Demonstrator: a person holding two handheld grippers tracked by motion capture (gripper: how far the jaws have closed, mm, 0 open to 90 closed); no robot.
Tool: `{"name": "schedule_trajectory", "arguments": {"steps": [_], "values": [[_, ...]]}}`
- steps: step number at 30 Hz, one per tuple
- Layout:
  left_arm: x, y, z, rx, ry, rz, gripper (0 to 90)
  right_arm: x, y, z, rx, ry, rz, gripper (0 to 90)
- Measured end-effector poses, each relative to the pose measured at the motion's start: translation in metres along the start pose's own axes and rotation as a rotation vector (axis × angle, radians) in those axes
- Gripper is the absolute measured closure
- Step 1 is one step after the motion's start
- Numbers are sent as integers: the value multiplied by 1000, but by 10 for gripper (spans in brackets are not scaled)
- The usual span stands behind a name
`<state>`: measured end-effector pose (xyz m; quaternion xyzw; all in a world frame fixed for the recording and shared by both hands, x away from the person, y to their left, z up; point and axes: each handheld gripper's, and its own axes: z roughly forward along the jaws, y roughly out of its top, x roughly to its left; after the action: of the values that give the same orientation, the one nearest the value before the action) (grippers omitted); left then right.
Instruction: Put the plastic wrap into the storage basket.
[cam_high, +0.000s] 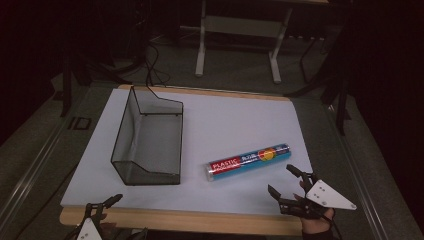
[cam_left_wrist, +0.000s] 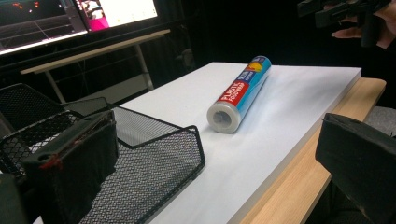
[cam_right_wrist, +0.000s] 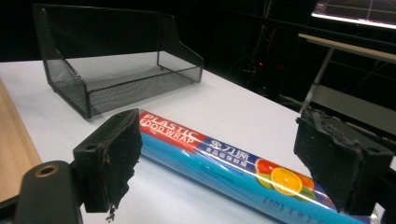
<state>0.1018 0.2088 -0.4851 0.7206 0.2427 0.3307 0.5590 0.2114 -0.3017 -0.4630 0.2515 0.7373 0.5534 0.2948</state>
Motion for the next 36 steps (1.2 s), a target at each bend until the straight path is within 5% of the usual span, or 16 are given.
{"name": "schedule_trajectory", "arguments": {"steps": [9, 16, 23, 29, 36], "values": [[-1, 0, 0, -2, -8, 6, 1, 5, 2, 6, 7, 92, -41, 166], [0, 0, 1, 1, -17, 1, 1, 6, 10, 16, 144, 216, 35, 129], [-1, -1, 3, 13, -33, 9, 1, -3, 16, 31, 264, 306, 60, 116], [-1, -1, 3, 13, -35, 7, 1, -8, 20, 44, 393, 375, 0, 131], [0, -2, 4, 12, -39, 1, 1, -12, 18, 60, 540, 398, -80, 134]]}}
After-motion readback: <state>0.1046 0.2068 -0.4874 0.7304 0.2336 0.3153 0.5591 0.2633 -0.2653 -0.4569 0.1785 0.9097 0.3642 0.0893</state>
